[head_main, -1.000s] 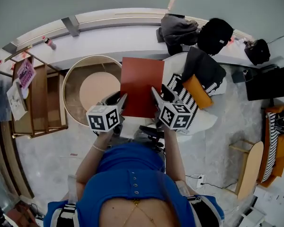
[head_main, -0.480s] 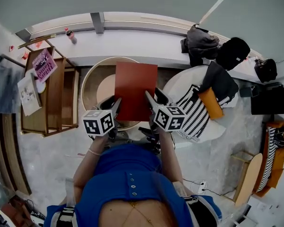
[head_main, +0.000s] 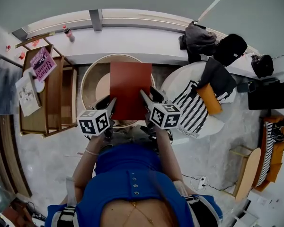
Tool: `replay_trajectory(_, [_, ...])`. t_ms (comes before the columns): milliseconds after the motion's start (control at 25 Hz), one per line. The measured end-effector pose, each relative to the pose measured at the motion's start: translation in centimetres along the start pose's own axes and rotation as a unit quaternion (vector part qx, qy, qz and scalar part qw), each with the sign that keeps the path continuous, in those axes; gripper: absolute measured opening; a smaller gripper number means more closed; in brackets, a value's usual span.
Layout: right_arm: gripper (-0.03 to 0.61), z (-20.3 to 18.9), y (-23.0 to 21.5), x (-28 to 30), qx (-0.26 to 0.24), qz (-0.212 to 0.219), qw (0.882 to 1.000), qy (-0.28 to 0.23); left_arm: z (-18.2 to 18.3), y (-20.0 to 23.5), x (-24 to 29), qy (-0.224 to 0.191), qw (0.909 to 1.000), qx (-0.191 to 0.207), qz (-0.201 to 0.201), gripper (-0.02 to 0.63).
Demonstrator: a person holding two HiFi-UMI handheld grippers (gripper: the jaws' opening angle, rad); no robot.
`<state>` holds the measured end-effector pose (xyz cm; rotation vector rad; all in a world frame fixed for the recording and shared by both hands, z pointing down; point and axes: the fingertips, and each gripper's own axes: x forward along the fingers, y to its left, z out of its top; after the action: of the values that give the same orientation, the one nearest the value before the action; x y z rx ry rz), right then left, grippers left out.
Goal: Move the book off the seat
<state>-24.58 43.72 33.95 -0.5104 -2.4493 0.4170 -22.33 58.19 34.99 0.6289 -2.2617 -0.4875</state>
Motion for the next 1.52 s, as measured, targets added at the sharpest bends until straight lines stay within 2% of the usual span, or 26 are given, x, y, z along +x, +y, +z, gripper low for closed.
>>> replay_trajectory(200, [0.201,2.0,0.2,-0.5,-0.035,0.028,0.999,0.002,0.3,-1.6,-0.8,-0.034,0.9987,-0.028,0.024,0.104])
replay_trajectory(600, [0.199,3.5,2.0,0.1,-0.057,0.091,0.994,0.018,1.5,-1.8,-3.0,-0.077,0.9936,-0.041,0.071,0.103])
replay_trajectory(960, [0.195,3.5,2.2,0.0,-0.061,0.113,0.991,0.023,1.4,-2.0,-3.5,-0.085,0.9924,-0.043,0.077,0.103])
replay_trajectory(1520, [0.186,3.2,1.8,0.8,-0.066,0.134,0.988,0.043,1.5,-1.3,-2.9,-0.07,0.994,-0.043,0.072,0.101])
